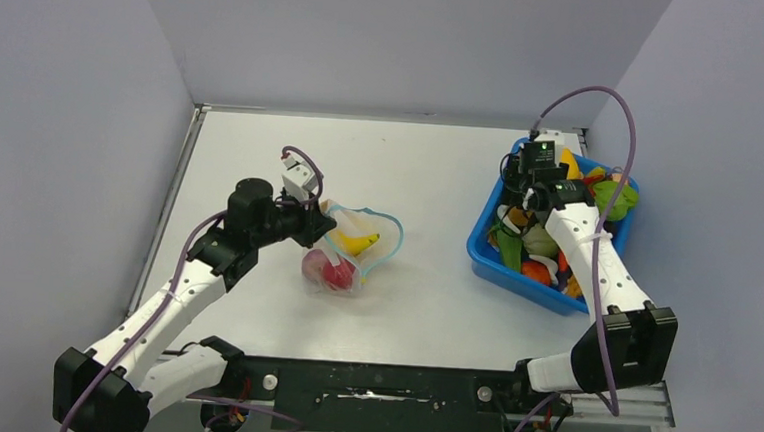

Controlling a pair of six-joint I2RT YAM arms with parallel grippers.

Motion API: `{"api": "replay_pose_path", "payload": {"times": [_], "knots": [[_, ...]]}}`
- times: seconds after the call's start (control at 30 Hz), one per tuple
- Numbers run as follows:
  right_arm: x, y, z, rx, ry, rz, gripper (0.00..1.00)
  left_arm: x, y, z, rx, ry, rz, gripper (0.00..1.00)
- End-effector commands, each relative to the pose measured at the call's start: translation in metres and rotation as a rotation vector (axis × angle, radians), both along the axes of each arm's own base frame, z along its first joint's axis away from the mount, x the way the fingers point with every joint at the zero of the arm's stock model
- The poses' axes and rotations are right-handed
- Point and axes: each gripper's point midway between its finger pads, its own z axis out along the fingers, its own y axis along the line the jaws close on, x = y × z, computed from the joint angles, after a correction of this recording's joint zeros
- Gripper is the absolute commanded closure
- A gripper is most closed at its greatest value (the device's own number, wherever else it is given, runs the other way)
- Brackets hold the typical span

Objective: Place the food in the zip-top bag and seal the zipper
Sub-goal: Pick up the fake fruit from the bin.

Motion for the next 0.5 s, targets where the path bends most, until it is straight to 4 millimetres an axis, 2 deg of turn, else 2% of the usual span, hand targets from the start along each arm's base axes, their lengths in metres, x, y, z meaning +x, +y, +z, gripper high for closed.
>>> {"api": "replay_pose_path", "payload": {"times": [0.0, 0.47], "knots": [[0.015, -0.003, 0.013, 0.022, -0.038, 0.034, 0.39, -0.001, -0.006, 0.021, -0.047, -0.075, -0.027, 1.0], [0.029, -0.009, -0.024, 0.045, 0.048, 0.075, 0.34, -0.001, -0.004, 0.023, -0.041, -0.084, -0.02, 1.0]]}}
